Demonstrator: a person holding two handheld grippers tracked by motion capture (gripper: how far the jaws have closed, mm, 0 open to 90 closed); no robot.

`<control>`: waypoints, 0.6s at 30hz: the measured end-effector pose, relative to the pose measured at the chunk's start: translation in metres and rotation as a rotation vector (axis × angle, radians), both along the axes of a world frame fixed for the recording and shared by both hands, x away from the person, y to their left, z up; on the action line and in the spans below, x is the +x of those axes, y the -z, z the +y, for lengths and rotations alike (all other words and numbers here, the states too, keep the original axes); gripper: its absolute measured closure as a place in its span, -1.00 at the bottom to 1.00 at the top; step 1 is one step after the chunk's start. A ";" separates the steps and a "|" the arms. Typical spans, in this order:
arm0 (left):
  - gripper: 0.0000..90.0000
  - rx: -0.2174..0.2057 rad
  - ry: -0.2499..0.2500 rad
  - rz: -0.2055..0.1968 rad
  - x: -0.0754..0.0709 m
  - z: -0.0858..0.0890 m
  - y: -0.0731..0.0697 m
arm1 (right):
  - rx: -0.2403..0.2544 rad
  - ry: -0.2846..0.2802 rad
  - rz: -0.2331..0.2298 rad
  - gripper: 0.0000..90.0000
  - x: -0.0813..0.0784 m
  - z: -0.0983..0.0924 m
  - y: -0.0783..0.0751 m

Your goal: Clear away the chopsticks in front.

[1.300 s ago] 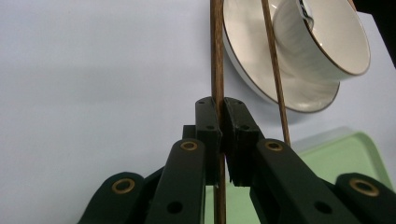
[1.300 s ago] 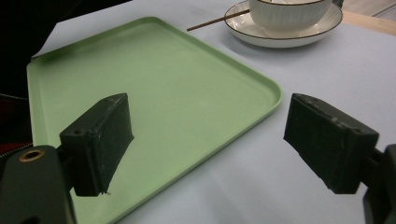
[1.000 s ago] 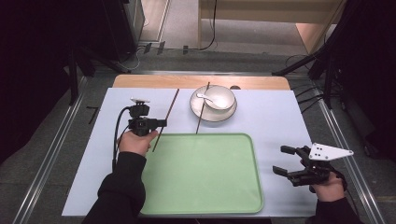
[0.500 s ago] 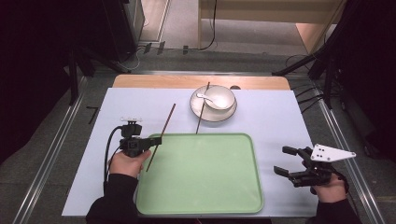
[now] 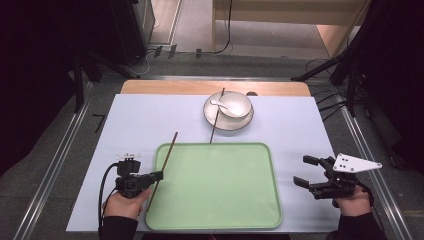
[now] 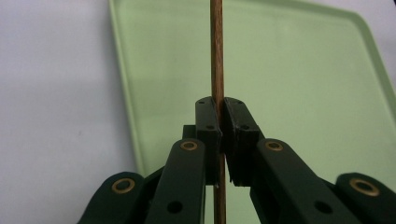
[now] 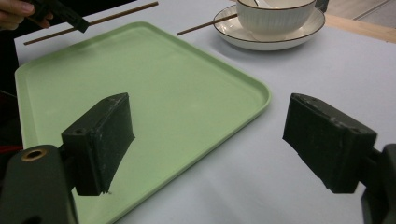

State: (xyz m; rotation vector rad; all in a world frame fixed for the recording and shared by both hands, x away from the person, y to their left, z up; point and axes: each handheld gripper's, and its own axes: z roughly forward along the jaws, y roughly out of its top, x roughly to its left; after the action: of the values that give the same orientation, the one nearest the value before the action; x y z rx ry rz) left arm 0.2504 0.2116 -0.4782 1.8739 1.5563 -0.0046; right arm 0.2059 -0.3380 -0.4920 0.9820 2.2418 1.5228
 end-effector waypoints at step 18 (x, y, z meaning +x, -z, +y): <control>0.88 0.111 0.029 0.076 -0.006 -0.012 0.025 | -0.016 -0.015 0.001 -0.64 -0.001 0.003 -0.001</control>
State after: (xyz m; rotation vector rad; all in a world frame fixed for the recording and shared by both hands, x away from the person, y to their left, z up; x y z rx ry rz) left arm 0.2439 0.1999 -0.5028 2.0033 1.6090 -0.0024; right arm 0.2050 -0.3350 -0.4914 0.9634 2.2641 1.5080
